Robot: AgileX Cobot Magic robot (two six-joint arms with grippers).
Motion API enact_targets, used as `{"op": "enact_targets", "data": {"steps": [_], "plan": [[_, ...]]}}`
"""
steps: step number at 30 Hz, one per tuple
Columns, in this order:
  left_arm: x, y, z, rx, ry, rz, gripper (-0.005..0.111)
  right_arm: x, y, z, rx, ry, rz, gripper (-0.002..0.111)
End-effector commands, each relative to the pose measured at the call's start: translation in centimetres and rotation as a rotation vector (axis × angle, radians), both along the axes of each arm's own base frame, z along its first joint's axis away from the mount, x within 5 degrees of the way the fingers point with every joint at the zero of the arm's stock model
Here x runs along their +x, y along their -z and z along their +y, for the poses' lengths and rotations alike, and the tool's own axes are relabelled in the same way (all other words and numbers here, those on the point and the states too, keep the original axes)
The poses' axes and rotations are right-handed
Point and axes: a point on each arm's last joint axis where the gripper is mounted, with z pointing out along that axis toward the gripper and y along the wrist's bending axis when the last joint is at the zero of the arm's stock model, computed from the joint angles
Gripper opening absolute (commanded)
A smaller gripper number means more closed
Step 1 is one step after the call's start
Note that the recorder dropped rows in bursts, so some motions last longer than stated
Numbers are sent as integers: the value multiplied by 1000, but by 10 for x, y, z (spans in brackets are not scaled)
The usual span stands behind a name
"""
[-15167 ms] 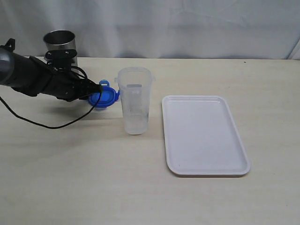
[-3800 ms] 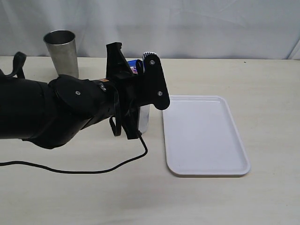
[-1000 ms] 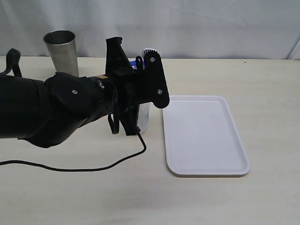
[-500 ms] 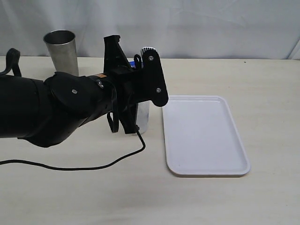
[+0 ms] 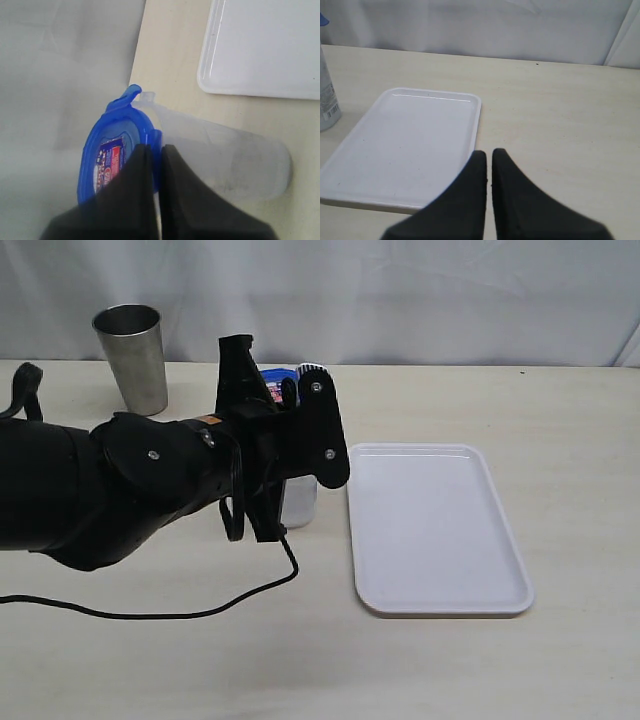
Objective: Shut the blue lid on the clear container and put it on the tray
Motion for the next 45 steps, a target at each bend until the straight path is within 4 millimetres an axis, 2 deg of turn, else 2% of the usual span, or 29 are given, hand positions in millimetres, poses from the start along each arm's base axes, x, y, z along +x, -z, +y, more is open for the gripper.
{"op": "enact_targets", "data": {"steps": [1,16,24,45], "plan": [[-3,0,-1,26,27,-11,0,0,0,0,7,5,-7,5],[-4,-3,-5,10,72,-25,0,0,0,0,7,5,-7,5],[-2,-3,-2,-18,16,-12,0,0,0,0,7,5,-7,5],[-3,-2,-3,-23,24,4,0,0,0,0,7,5,-7,5]]}}
